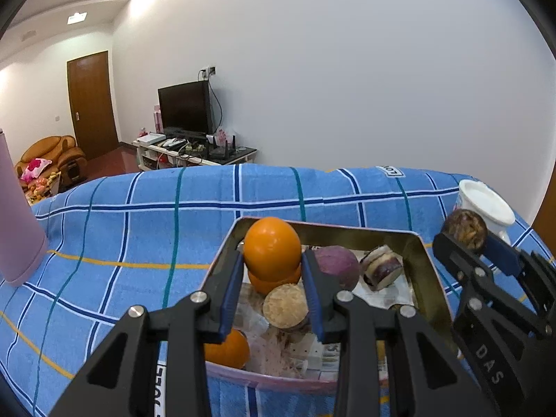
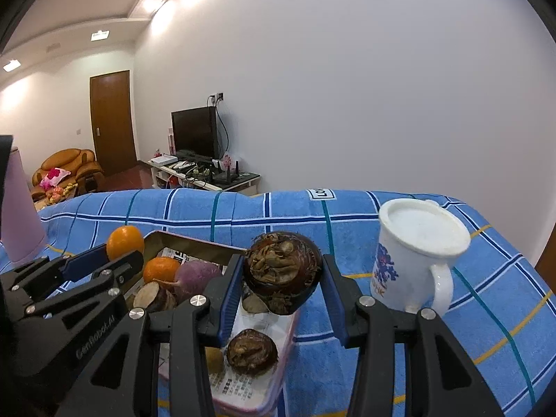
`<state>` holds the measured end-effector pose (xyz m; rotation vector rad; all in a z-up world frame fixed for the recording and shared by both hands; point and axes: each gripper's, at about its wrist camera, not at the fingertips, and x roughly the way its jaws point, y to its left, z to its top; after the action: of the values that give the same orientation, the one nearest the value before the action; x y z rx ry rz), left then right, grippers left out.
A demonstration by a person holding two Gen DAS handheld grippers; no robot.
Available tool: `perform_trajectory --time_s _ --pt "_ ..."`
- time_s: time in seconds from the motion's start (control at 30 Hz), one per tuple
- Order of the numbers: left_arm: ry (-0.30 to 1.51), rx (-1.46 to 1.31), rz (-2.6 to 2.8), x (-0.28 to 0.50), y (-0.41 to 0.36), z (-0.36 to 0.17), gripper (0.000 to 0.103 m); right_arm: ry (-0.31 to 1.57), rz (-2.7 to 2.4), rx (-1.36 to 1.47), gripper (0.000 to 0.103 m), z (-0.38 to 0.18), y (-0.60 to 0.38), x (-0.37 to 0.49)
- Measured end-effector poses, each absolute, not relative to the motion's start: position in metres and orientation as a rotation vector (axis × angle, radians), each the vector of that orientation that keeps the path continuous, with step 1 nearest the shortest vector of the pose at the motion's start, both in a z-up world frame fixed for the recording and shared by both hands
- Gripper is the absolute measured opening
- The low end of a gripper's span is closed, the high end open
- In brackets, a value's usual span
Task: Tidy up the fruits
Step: 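Carry the small orange and brown root over the pink tin with both tools, then open both tools to drop the small orange and root into the tin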
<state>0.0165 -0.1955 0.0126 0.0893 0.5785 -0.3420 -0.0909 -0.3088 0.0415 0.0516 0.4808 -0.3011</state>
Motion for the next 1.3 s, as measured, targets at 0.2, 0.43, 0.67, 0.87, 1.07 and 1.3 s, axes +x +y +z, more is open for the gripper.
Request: perform_trajectory --time_s 0.2,0.43,0.67,0.87,1.07,1.3 --pt "0.611 0.097 -0.369 0.024 -0.198 0.003 0.036 0.518 -0.276 0.032 0.046 0.034 -0.304 -0.082" --pt "0.641 0.104 -0.380 0.028 -0.203 -0.004 0.035 0.565 -0.263 0.030 0.046 0.026 -0.303 -0.070" --pt "0.638 0.134 -0.365 0.028 -0.205 -0.006 0.035 0.616 -0.242 0.033 0.046 0.020 -0.304 -0.060" --pt "0.639 0.150 -0.363 0.029 -0.207 -0.006 0.035 0.672 -0.220 0.053 0.046 0.012 -0.307 -0.051" --pt "0.642 0.148 -0.359 0.035 -0.207 -0.006 0.035 0.703 -0.195 0.051 0.047 0.008 -0.306 -0.046" --pt "0.644 0.135 -0.360 0.039 -0.204 -0.006 0.036 0.675 -0.147 0.080 0.047 0.009 -0.307 -0.052"
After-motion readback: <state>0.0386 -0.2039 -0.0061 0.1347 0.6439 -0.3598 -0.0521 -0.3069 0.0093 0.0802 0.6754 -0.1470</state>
